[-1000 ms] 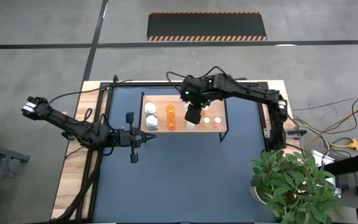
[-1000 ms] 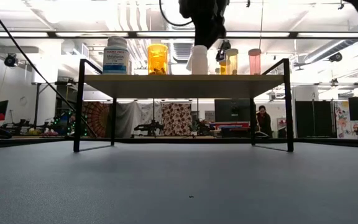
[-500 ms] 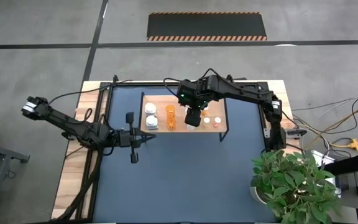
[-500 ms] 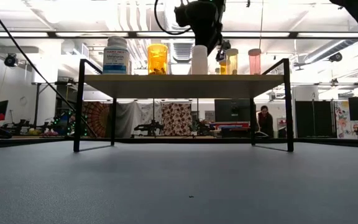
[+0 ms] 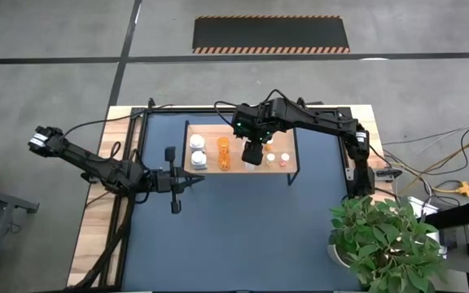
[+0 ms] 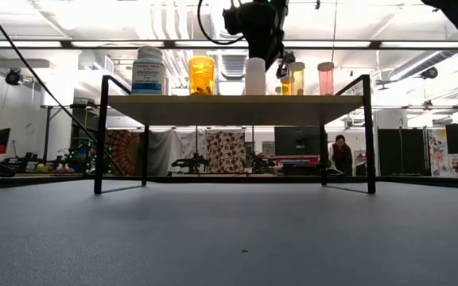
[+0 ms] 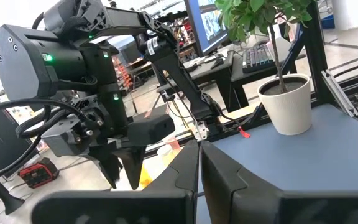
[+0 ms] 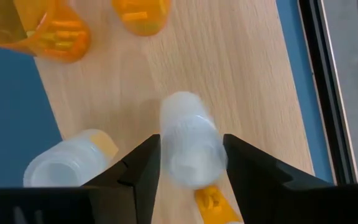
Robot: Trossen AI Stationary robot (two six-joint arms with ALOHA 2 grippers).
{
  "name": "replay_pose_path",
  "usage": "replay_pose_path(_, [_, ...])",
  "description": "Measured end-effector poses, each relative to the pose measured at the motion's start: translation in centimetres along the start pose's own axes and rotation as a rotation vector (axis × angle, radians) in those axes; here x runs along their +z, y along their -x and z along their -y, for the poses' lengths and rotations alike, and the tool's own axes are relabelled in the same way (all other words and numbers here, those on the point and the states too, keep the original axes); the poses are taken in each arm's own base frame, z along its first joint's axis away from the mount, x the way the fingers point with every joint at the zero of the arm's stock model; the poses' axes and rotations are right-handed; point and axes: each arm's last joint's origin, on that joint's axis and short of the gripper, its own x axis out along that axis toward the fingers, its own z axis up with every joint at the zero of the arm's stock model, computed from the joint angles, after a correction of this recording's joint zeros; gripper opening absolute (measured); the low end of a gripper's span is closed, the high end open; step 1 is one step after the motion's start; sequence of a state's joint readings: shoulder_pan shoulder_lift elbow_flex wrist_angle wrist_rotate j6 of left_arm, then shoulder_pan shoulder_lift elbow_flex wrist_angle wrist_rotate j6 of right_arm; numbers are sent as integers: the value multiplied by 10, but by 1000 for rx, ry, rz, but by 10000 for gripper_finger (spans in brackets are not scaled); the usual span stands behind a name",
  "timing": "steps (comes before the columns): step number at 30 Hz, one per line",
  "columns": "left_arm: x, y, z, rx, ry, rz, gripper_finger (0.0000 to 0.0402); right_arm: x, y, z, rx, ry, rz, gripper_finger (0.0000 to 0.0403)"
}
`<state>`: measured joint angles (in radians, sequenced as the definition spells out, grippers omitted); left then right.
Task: Pick and place medicine bottles onto shelf by color
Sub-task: Put the transparent bottle on the shelf
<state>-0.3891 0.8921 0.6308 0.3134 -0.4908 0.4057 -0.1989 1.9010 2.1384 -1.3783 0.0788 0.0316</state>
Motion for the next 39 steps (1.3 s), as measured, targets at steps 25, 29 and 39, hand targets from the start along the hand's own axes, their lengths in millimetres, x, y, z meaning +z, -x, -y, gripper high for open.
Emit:
replay_pose_path(25, [0,0,0,0,0,0,0,3,18,1,1,-13,56,174])
replay_pose_path(29, [0,0,0,0,0,0,0,5,22,2,-7,9,82,142])
replay_pose_path(39, [0,0,0,0,-2,0,0,10,4,2,-79,12,51,13])
